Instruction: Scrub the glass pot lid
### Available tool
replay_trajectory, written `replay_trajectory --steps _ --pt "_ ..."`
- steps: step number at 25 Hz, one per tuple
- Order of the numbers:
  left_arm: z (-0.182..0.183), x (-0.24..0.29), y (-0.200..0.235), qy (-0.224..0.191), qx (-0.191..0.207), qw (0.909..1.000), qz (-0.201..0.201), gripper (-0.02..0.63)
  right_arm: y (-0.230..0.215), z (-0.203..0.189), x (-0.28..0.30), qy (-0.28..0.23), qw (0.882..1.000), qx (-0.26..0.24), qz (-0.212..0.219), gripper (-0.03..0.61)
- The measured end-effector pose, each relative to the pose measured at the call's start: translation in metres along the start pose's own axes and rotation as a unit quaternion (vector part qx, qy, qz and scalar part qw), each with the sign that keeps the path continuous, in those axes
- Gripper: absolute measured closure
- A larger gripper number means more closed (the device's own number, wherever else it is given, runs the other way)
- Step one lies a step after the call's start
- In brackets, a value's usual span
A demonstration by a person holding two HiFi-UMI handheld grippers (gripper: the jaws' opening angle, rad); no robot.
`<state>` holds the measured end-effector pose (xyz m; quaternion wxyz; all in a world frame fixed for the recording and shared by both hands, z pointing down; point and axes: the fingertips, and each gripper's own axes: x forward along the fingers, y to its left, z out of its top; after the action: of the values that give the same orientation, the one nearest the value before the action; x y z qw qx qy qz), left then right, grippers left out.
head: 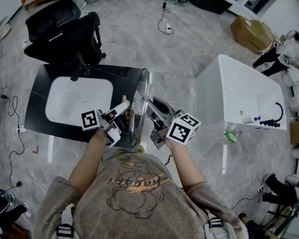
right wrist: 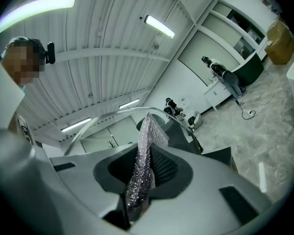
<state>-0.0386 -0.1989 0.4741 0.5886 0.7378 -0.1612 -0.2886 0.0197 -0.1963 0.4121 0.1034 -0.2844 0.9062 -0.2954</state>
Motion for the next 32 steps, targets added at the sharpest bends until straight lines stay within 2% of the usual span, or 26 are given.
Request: replay_trajectory --steps 8,17,23,32 --pt "-0.003 0.002 -0.006 0.002 -0.002 0.9999 -0.013 0.434 -0.041 -0.034 0.018 0.037 0.998 -0.016 -0.053 0.497" --pt "-0.001 0.002 -0.008 -0.002 -0.005 0.9999 -0.016 0.434 -0.069 -0.085 0.014 0.090 0.993 -0.008 -0.077 0.497" --pt "0.002 0.000 -0.006 -0.011 -0.001 0.9999 -0.010 0.434 -0.053 -0.110 0.004 0.124 0.991 0.001 -0.051 0.497" --pt "0.008 -0.006 0.002 -0.035 0.003 0.9994 0.005 0.434 0.002 -0.116 -0.022 0.140 0.989 0.031 0.028 0.497"
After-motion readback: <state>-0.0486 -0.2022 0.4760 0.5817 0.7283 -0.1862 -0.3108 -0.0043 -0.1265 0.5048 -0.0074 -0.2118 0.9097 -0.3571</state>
